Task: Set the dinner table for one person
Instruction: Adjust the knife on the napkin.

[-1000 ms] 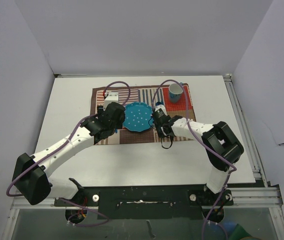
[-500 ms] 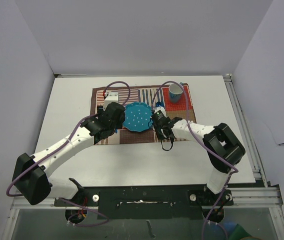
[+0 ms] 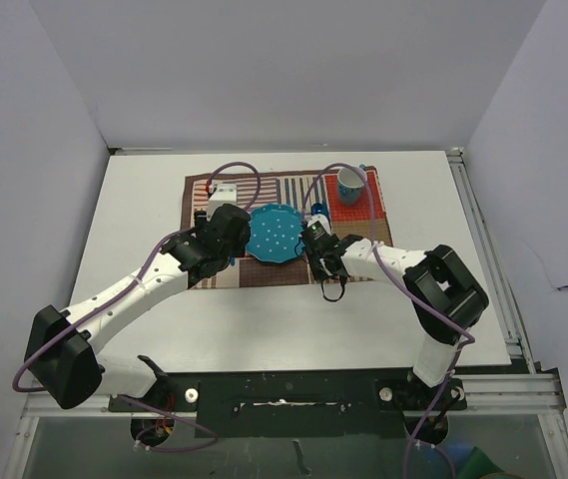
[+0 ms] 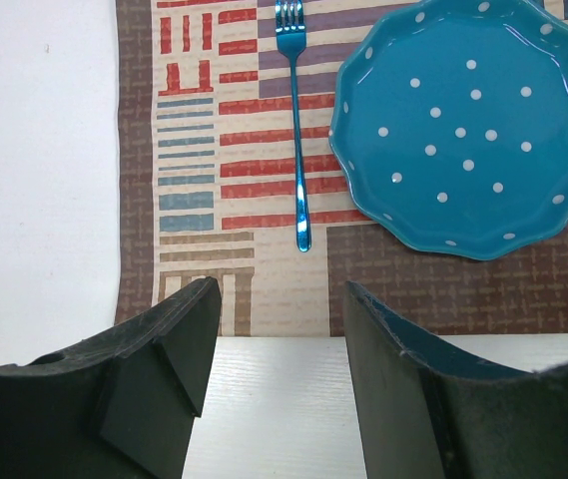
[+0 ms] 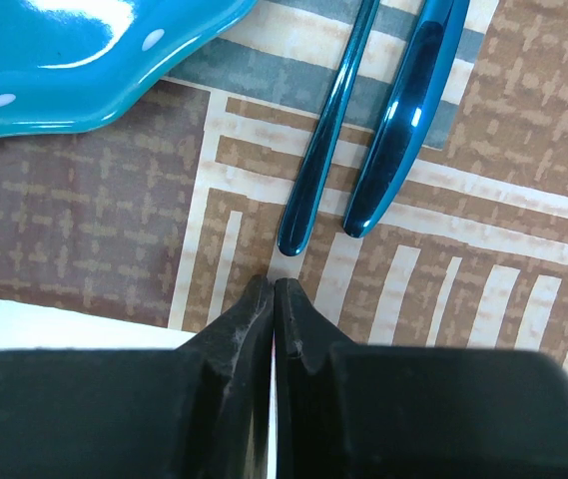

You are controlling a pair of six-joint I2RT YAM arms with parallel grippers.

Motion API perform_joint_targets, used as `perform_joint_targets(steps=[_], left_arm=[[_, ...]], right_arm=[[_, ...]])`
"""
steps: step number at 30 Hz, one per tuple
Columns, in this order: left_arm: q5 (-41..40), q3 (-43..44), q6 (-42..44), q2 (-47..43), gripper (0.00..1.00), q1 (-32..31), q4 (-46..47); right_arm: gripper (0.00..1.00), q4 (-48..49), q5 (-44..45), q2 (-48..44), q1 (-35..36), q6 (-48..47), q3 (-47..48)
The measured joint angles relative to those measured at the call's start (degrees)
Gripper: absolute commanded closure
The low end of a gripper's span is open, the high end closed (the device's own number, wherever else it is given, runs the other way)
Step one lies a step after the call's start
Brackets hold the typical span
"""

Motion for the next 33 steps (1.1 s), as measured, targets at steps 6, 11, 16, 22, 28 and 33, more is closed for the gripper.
perform_joint_targets(steps=[6,11,16,22,28,33], left_arm=[[0.0,0.0,0.0,0.0,0.47,0.0,0.0],[0.0,0.0,0.0,0.0,0.47,0.0,0.0],[0.0,0.0,0.0,0.0,0.47,0.0,-0.1],[0.0,0.0,0.0,0.0,0.47,0.0,-0.1],[0.0,0.0,0.0,0.0,0.47,0.0,-0.1],[0.0,0.0,0.0,0.0,0.47,0.0,-0.1]], right_arm=[[1.00,-1.4,0.4,0.8,0.0,-0.3,1.3],[1.00,-2.3,0.6,1.6,0.1,-1.1,2.4],[1.00,-3.0,0.6,2.3,0.0,-1.6,3.3],[1.00,-3.5,0.2,2.8,-0.4,-1.7,4.1],[1.00,-3.1,0.0,3.7,-1.2,-2.0,5.0],[1.00,-3.2,-0.2,3.7,-1.2,-2.4,5.1]])
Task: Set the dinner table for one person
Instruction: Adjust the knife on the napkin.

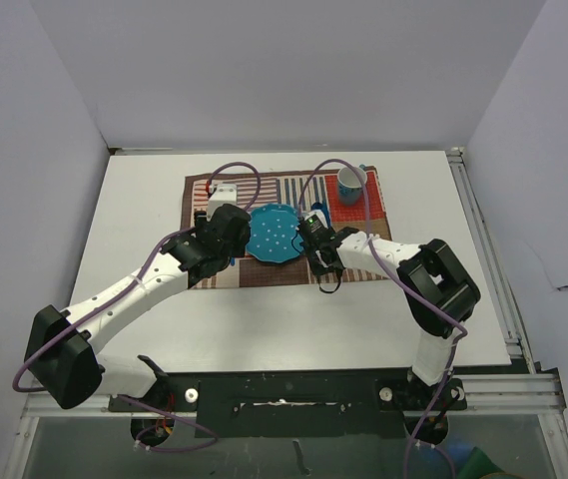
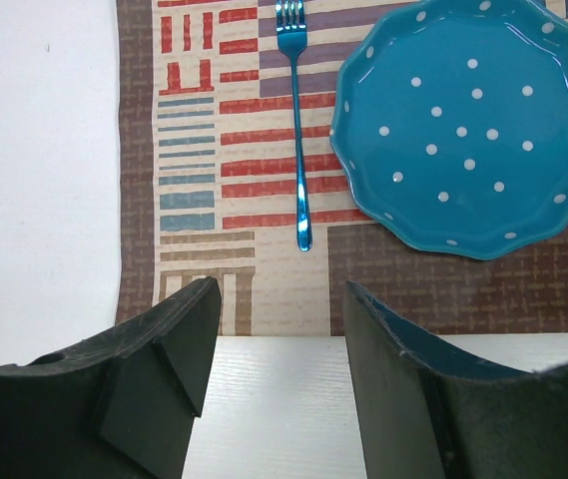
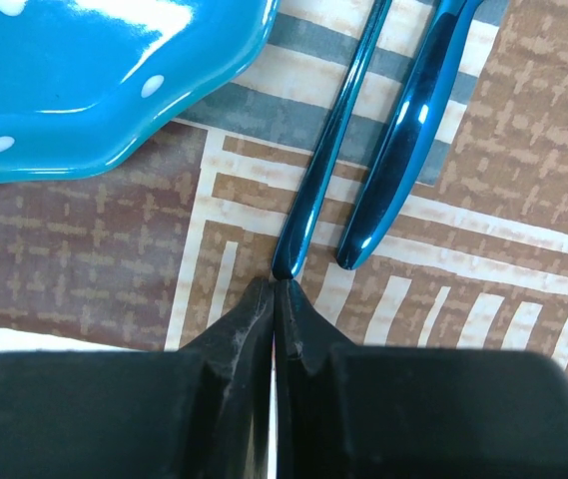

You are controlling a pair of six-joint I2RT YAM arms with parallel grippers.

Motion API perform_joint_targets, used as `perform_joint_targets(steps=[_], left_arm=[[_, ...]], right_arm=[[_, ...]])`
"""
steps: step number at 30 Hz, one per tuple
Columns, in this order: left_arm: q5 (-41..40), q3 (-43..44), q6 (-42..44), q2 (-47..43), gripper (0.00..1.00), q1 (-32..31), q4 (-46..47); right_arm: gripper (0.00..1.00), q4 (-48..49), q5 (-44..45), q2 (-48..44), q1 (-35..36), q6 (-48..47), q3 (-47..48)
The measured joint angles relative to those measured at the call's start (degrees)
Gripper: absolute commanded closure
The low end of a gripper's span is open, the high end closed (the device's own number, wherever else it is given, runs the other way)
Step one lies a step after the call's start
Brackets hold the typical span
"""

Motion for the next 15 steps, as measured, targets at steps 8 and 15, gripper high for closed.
perform_joint_targets(steps=[8,15], left_arm=[[0.0,0.0,0.0,0.1,0.47,0.0,0.0],[0.0,0.0,0.0,0.1,0.47,0.0,0.0]], right_arm=[[1.00,-0.1,0.0,0.0,0.0,-0.4,0.1],[1.00,0.0,-0.2,-0.4,0.0,-0.4,-0.2]])
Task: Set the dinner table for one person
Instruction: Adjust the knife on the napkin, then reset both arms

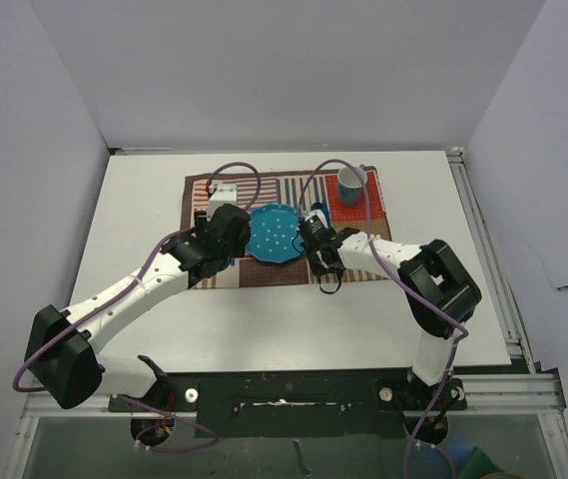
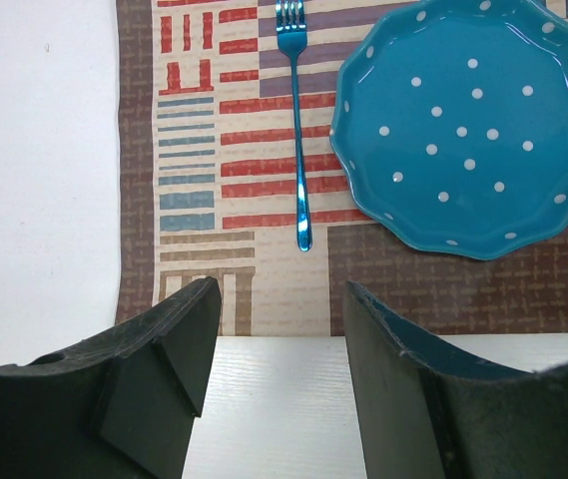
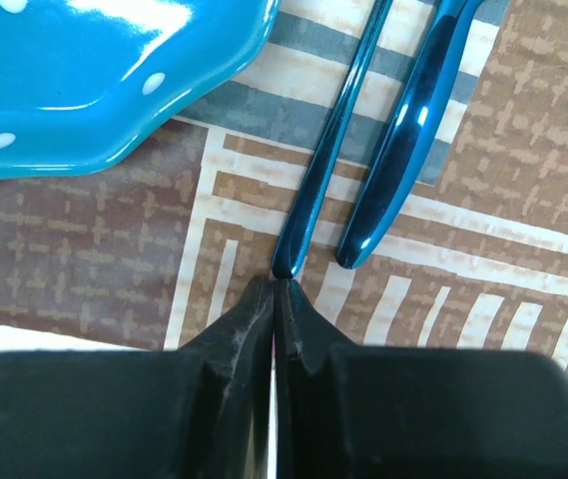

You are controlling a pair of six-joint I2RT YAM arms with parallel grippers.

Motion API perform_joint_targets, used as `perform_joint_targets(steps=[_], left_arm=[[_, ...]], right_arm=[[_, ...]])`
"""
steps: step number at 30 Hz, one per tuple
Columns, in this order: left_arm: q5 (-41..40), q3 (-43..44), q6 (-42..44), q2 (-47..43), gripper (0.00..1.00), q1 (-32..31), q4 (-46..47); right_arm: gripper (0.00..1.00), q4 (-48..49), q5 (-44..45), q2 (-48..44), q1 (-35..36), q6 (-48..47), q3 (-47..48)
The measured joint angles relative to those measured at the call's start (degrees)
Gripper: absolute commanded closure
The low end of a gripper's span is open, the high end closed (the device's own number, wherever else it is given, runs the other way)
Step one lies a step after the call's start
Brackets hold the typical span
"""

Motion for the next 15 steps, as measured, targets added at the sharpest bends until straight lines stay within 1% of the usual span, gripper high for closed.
perform_joint_targets(steps=[7,11,13,14,15], left_arm=[[0.0,0.0,0.0,0.0,0.47,0.0,0.0],[0.0,0.0,0.0,0.0,0.47,0.0,0.0],[0.0,0.0,0.0,0.0,0.47,0.0,0.0],[0.0,0.0,0.0,0.0,0.47,0.0,0.0],[0.0,0.0,0.0,0.0,0.47,0.0,0.0]], right_arm=[[0.92,0.7,1.1,-1.5,-0.4,0.0,-1.7],[0.86,-0.2,2.8,-5.2,-0.3,0.0,-2.9],[0.80,-0.7,3.4,-8.0,-0.2,0.1,-3.2],[0.73,-0.9,3.8,-9.7,-0.1,0.1,-3.3],[0.69,-1.0,4.1,-11.3,0.0,0.2,-3.5]])
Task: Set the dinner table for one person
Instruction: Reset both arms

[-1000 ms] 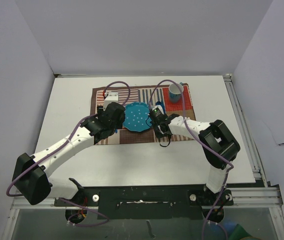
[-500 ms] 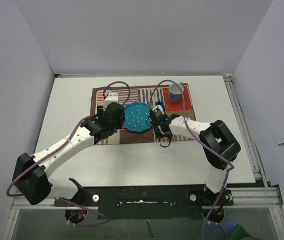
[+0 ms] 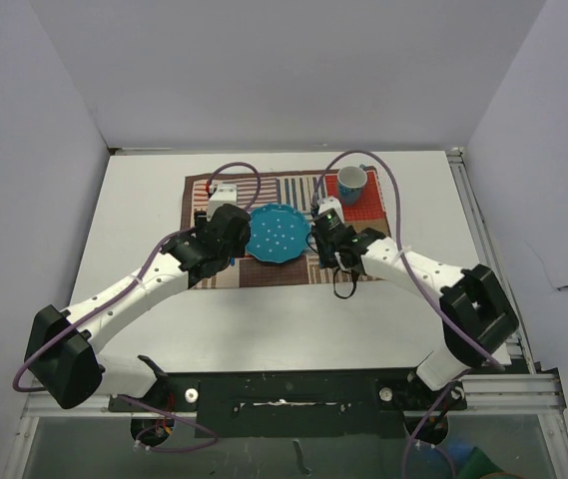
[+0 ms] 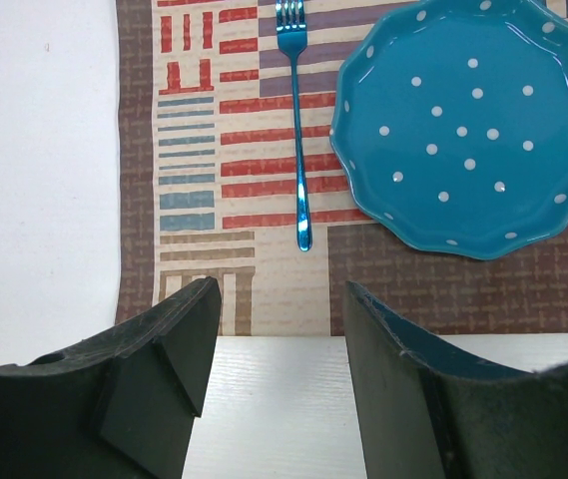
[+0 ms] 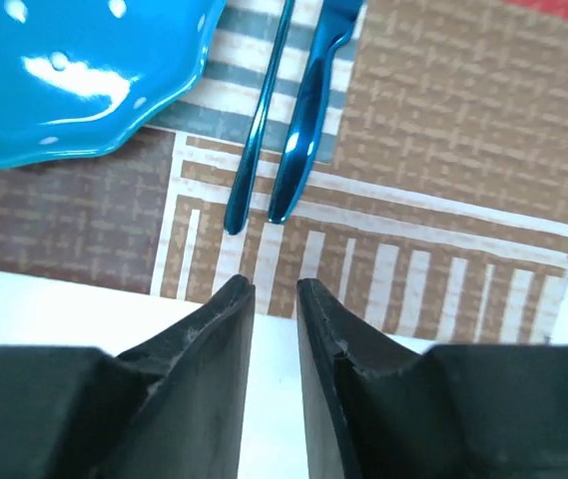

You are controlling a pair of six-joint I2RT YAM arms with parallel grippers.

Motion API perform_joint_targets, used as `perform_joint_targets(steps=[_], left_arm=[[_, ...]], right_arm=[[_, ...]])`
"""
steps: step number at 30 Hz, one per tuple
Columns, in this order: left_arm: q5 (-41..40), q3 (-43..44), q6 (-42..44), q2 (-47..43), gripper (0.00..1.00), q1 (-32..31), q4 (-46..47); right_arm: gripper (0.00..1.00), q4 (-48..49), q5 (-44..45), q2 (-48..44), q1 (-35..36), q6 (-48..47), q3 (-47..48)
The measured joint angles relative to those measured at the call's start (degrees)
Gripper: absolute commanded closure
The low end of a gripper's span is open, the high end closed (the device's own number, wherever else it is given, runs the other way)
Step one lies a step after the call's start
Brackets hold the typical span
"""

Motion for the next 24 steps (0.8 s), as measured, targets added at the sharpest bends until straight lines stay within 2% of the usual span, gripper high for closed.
perform_joint_targets(steps=[2,4,6,8,16,24], left_arm=[[0.0,0.0,0.0,0.0,0.47,0.0,0.0],[0.0,0.0,0.0,0.0,0.47,0.0,0.0],[-0.1,0.0,0.0,0.0,0.47,0.0,0.0],[-0.5,0.0,0.0,0.0,0.47,0.0,0.0],[-4.9,-4.1,-1.6,-1.6,0.47,0.0,-0.5],[-11.8,-8.2,-4.7,-8.1,0.47,-0.7,-1.2]], right_arm=[[0.59,0.0,0.8,-4.4,0.2,0.2,-0.8],[0.38,-0.3,1.8,-8.9,0.4,0.5,-1.7],[0.24,-0.9,3.3,-12.2,0.4,1.0,-2.2],[0.01,-1.2,5.0,-14.7,0.4,1.2,-2.7],[0.03,-2.6,10.9,-20.2,-0.4,1.8,-6.6],[0.03,-2.6,11.9,-24.1,-3.2,2.4,-9.9]])
